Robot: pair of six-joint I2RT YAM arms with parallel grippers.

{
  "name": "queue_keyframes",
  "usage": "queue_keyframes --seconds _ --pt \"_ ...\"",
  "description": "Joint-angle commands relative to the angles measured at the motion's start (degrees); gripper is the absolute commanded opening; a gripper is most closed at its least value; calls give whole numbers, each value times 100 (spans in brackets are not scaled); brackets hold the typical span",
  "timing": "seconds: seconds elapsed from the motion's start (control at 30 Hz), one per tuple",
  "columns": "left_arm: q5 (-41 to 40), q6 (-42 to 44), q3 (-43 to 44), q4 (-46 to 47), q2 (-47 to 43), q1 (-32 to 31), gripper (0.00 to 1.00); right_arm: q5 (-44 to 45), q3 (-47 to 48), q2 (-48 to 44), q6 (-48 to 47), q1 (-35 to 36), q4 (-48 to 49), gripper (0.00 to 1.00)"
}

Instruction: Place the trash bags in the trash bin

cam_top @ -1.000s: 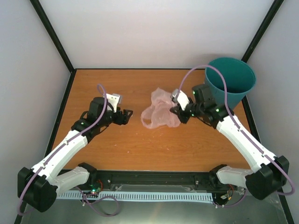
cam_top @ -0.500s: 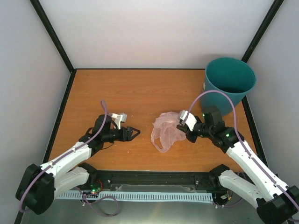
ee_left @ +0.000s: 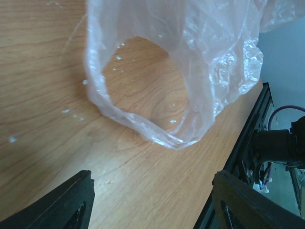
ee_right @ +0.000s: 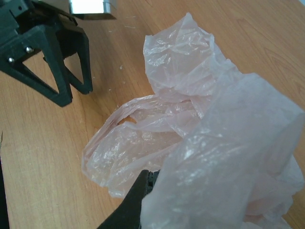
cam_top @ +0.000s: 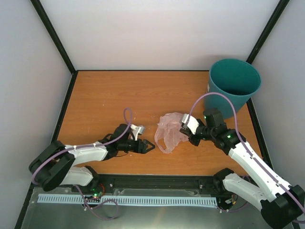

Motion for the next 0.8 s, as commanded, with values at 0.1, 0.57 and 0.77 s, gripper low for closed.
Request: queue_keyframes --seconds 0.1,0.57,0.77 --pt "-994 -607 282 1098 815 -641 62 -14 -5 -117 -32 -4 52 3" --pt "-2431 -678 658 136 785 -703 65 -88 -17 58 -165 2 0 3" --pt "-2796 -292 1358 -537 1258 -702 69 -122 49 349 -297 95 -54 3"
